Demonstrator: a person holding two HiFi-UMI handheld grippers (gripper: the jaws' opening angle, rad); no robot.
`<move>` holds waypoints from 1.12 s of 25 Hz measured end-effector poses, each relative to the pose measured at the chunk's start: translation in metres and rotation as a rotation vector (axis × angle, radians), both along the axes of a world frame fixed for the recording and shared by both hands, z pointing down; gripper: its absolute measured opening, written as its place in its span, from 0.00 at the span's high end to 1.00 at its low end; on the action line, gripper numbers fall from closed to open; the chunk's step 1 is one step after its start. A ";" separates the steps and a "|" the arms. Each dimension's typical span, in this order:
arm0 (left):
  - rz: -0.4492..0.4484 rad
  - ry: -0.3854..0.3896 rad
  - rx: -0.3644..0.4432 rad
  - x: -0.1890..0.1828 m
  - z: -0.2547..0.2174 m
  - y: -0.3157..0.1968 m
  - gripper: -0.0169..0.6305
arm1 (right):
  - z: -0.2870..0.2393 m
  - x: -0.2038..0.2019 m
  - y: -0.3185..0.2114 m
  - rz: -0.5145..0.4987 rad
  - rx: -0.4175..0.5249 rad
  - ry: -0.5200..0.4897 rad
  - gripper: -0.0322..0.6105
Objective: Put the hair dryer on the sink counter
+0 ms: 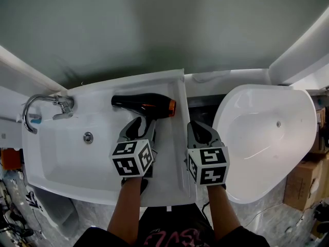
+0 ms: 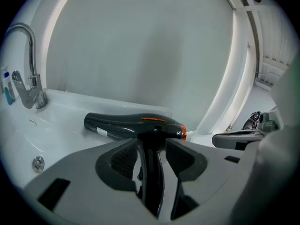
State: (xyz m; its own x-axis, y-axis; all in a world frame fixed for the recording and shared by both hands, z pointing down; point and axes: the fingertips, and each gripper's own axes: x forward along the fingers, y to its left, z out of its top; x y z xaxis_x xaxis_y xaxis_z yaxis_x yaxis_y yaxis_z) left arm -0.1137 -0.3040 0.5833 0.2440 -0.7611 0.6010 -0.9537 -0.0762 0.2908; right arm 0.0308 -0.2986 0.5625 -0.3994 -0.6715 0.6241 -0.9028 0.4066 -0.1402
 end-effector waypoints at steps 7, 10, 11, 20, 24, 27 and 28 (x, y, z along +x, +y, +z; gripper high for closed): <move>-0.031 -0.028 0.058 -0.015 -0.029 0.016 0.81 | -0.024 -0.010 0.013 -0.012 0.044 -0.009 0.91; -0.055 -0.036 0.100 -0.023 -0.048 0.026 0.88 | -0.040 -0.014 0.022 -0.019 0.074 -0.016 0.91; -0.062 -0.038 0.117 -0.025 -0.056 0.030 0.89 | -0.046 -0.016 0.025 -0.021 0.084 -0.017 0.91; -0.081 -0.054 0.298 -0.042 -0.148 0.063 0.95 | -0.135 -0.033 0.052 -0.039 0.242 -0.052 0.91; -0.074 -0.089 0.400 -0.049 -0.201 0.070 0.95 | -0.190 -0.041 0.057 -0.047 0.370 -0.038 0.92; -0.069 -0.097 0.473 -0.056 -0.239 0.076 0.95 | -0.221 -0.049 0.061 -0.054 0.424 -0.050 0.92; -0.070 -0.097 0.493 -0.058 -0.249 0.079 0.95 | -0.228 -0.051 0.065 -0.058 0.432 -0.056 0.92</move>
State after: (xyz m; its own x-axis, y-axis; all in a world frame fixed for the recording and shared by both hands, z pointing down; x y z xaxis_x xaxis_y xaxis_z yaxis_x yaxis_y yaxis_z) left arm -0.1713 -0.2245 0.3345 0.1427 -0.9726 0.1834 -0.9824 -0.1166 0.1463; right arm -0.0204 -0.2340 0.3340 -0.4694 -0.8416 0.2671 -0.8725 0.4886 0.0062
